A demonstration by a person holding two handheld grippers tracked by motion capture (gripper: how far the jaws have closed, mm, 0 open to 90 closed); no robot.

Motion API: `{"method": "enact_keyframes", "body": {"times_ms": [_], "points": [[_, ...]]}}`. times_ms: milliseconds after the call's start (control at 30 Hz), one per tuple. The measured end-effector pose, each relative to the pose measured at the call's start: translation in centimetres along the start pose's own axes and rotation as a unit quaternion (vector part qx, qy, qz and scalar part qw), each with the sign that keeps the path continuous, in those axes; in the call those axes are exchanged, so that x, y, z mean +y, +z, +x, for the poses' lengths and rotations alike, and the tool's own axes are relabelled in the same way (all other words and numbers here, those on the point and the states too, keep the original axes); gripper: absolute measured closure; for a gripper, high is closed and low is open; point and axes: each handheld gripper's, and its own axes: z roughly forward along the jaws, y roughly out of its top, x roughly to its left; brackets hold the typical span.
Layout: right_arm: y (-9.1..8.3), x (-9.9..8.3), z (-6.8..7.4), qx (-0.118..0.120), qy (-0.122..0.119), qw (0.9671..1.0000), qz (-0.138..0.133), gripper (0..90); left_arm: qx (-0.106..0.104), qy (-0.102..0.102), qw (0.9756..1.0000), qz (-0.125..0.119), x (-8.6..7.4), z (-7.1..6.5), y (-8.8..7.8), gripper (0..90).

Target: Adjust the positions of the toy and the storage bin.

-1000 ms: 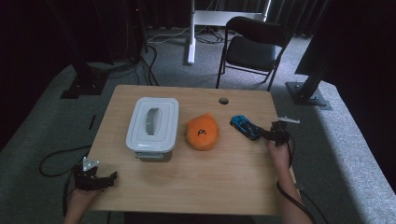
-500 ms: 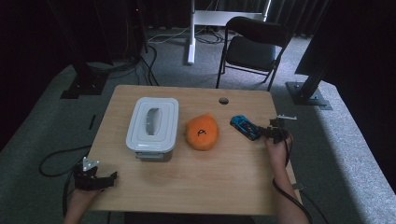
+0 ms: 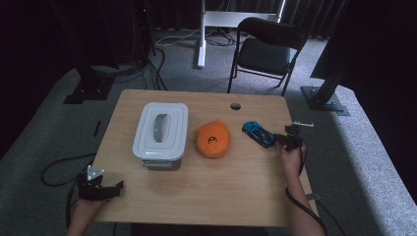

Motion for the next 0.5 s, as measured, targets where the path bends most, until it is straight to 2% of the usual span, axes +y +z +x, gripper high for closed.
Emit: {"method": "enact_keyframes", "body": {"times_ms": [233, 500], "points": [[-0.8, -0.2, -0.3, -0.006, 0.013, 0.9998, 0.014, 79.0, 0.000, 0.000, 1.0000, 0.000, 0.0, 0.0, 0.0, 1.2], [-3.0, -2.0, -0.7, -0.006, 0.020, 0.9996, 0.017, 78.0, 0.000, 0.000, 1.0000, 0.000, 0.0, 0.0, 0.0, 1.2]]}}
